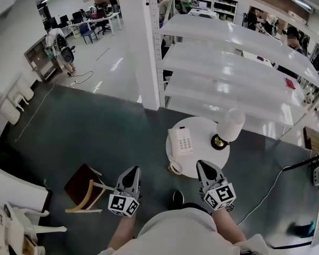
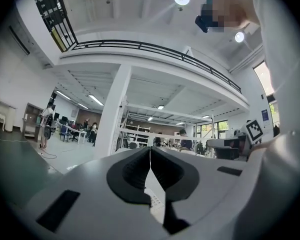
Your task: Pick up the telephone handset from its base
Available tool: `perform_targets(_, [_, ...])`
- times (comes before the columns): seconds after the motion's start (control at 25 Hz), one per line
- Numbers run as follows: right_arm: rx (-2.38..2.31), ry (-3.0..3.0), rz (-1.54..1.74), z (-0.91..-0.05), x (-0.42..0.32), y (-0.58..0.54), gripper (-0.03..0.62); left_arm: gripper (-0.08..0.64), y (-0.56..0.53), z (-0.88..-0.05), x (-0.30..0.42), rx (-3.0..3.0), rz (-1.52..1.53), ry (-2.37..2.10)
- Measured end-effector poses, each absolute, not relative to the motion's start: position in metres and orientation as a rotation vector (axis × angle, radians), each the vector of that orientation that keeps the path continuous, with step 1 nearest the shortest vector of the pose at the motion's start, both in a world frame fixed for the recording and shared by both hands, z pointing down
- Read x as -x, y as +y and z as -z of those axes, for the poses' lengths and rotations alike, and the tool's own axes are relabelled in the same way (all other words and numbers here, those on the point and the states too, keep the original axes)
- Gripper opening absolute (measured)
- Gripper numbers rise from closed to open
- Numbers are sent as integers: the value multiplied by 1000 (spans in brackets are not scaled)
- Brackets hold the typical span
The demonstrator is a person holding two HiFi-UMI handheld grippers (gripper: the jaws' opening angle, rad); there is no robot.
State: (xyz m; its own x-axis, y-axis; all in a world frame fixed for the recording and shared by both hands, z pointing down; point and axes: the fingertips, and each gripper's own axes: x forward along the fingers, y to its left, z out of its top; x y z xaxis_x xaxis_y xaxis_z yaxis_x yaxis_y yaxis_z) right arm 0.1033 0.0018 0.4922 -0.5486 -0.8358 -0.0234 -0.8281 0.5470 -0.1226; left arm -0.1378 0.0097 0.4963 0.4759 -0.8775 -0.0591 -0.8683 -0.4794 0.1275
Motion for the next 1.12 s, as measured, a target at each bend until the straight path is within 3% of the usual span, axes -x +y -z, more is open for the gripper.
perform_targets(0.52, [1378,2740,154,-488,-99,-156,9,20,-146,-480,128,-2636,175,-1635])
perform_targets(1.12, [1463,2677,211,-485,-72,-210,9,20,-204,-473,156,-2691,122,-1574])
